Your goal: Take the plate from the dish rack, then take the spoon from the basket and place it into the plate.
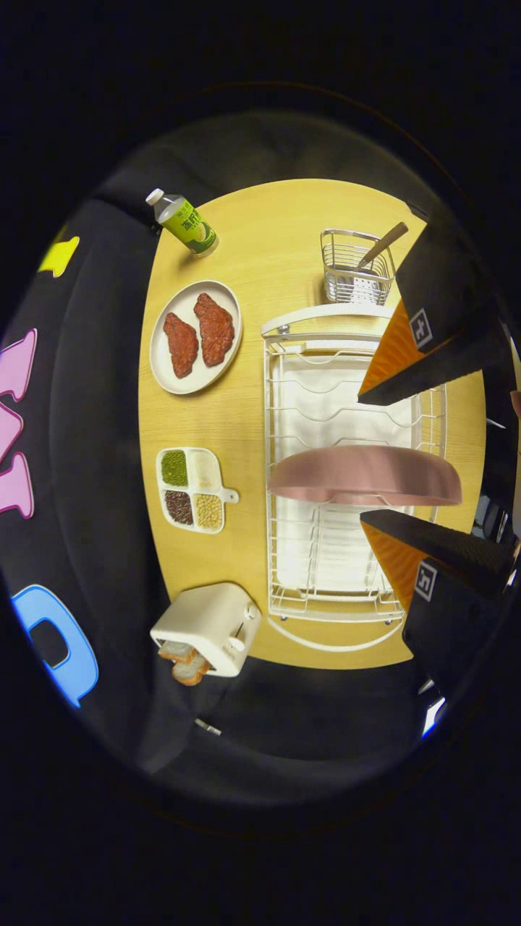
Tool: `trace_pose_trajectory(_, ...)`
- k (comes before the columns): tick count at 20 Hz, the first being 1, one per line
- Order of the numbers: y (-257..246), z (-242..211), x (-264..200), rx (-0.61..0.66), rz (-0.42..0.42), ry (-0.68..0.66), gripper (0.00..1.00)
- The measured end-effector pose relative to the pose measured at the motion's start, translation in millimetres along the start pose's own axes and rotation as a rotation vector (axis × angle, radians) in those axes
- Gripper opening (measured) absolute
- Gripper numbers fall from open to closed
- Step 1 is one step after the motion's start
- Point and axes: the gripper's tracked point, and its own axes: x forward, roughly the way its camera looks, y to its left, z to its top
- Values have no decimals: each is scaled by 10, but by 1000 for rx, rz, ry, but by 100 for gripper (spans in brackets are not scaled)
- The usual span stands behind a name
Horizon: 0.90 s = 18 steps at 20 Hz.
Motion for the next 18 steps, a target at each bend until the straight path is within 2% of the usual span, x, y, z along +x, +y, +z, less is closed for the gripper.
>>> trace_pose_trajectory(2, 18, 3, 104, 7, -16, 18, 82)
trace_pose_trajectory(3, 28, -6, 144, 9, -25, 28, 70)
trace_pose_trajectory(5, 21, -37, 177, 20, -63, 55, 56)
trace_pose_trajectory(6, -43, -70, 180, 29, -107, 77, 49)
trace_pose_trajectory(9, -86, -91, 176, 65, -177, 107, 32)
trace_pose_trajectory(14, -103, -75, 74, 36, -217, 95, 30)
trace_pose_trajectory(18, -186, 29, -131, -25, -287, 70, 30)
